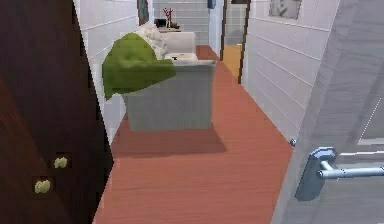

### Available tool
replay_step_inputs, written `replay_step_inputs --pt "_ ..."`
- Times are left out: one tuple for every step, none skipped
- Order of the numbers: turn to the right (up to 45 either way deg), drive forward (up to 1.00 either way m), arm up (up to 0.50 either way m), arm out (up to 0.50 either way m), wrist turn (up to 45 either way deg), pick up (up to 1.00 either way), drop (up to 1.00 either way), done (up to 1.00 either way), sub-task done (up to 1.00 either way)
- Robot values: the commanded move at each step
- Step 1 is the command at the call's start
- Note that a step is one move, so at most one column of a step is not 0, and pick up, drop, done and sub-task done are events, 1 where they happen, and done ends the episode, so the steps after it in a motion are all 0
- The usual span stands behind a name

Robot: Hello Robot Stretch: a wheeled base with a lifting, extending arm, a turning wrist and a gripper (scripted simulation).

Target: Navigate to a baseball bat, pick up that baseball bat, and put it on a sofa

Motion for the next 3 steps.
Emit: replay_step_inputs --pt "0.0 0.80 0.00 0.00 0.0 0.00 0.00 0.00 0.00" --pt "30.0 0.00 0.00 0.00 0.0 0.00 0.00 0.00 0.00" --pt "0.0 1.00 0.00 0.00 0.0 0.00 0.00 0.00 0.00"
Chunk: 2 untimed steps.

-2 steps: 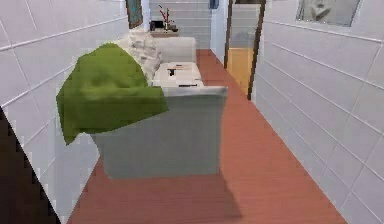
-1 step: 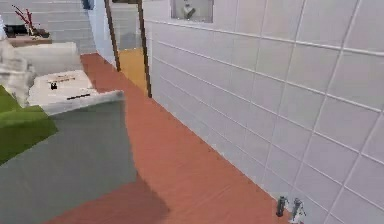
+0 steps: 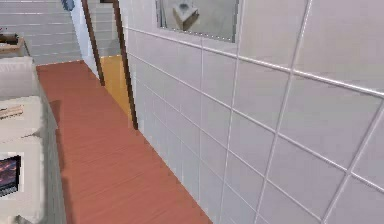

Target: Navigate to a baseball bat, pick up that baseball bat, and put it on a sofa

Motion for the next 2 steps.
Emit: replay_step_inputs --pt "3.0 0.00 0.00 0.00 0.0 0.00 0.00 0.00 0.00" --pt "0.0 0.40 0.00 0.00 0.0 0.00 0.00 0.00 0.00"
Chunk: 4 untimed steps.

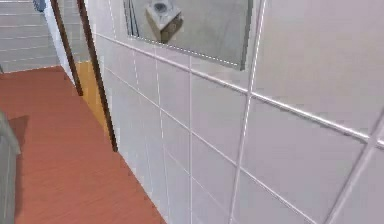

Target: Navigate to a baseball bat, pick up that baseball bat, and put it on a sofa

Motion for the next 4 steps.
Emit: replay_step_inputs --pt "-36.0 0.00 0.00 0.00 0.0 0.00 0.00 0.00 0.00" --pt "-3.0 0.00 0.00 0.00 0.0 0.00 0.00 0.00 0.00" --pt "0.0 1.00 0.00 0.00 0.0 0.00 0.00 0.00 0.00" --pt "0.0 0.45 0.00 0.00 0.0 0.00 0.00 0.00 0.00"
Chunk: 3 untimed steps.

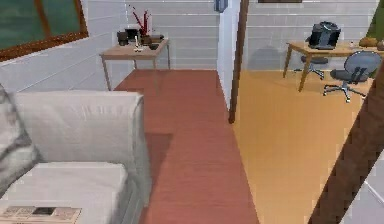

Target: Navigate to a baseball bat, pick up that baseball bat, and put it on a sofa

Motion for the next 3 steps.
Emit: replay_step_inputs --pt "12.0 0.00 0.00 0.00 0.0 0.00 0.00 0.00 0.00" --pt "-21.0 0.00 0.00 0.00 0.0 0.00 0.00 0.00 0.00" --pt "30.0 0.00 0.00 0.00 0.0 0.00 0.00 0.00 0.00"
